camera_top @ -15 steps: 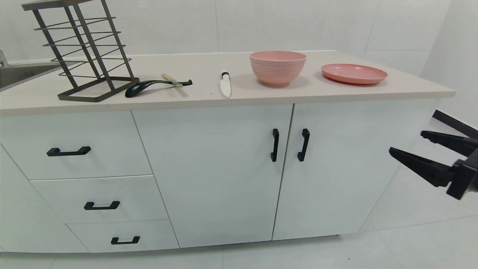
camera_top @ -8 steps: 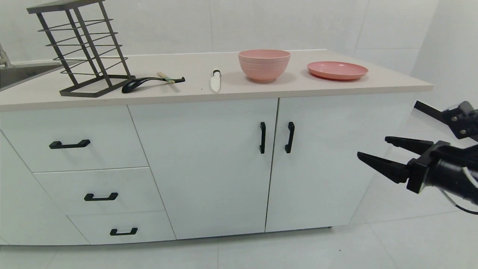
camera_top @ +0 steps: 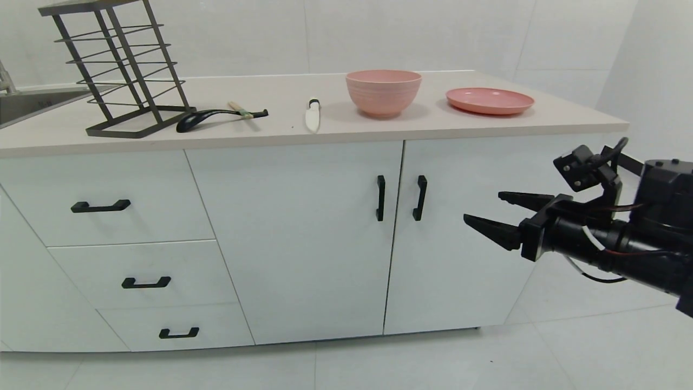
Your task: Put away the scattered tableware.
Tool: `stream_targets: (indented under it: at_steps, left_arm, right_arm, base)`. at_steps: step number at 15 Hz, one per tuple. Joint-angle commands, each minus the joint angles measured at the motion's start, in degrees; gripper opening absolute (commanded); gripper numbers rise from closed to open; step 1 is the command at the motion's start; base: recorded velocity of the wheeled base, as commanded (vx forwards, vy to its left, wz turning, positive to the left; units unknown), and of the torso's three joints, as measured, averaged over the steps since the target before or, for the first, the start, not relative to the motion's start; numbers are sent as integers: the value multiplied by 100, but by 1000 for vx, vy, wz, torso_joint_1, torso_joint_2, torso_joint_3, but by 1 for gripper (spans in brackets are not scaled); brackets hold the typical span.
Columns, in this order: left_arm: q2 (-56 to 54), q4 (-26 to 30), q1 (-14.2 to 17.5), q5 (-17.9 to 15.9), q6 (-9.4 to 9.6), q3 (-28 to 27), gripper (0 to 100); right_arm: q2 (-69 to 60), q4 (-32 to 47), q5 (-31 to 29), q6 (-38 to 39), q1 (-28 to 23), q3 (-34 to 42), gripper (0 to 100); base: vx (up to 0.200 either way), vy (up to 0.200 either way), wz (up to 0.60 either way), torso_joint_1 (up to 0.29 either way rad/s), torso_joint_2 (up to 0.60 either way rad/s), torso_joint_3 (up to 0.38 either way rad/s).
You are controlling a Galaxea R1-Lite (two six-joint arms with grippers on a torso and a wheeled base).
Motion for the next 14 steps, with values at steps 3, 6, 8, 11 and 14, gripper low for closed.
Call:
stream_targets:
  at_steps: [3,6,8,11,14]
  left_arm:
    - [7,1,-2,0,-12,0,100]
    - [7,10,-2,9,-12,0,100]
    - [7,1,-2,0,-12,0,100]
    - [7,10,-2,0,-12,0,100]
    - [7,1,-2,-9,-3,0,100]
  right_arm:
    - [673,-585,111,7,98,30,100]
    - [902,-699,129,-2,98,-32,100]
    - [1060,-849,129,-2,160,-84,100]
    - [1271,-1077,269,-20,221,-111,100]
    - [1640,-1508,911,-160,177,-181,100]
  base:
    - [0,0,0,0,0,0]
    - [0,0,0,0,0,0]
    - [0,0,0,0,0,0]
    - [0,0,0,0,0,0]
    - [0,0,0,0,0,0]
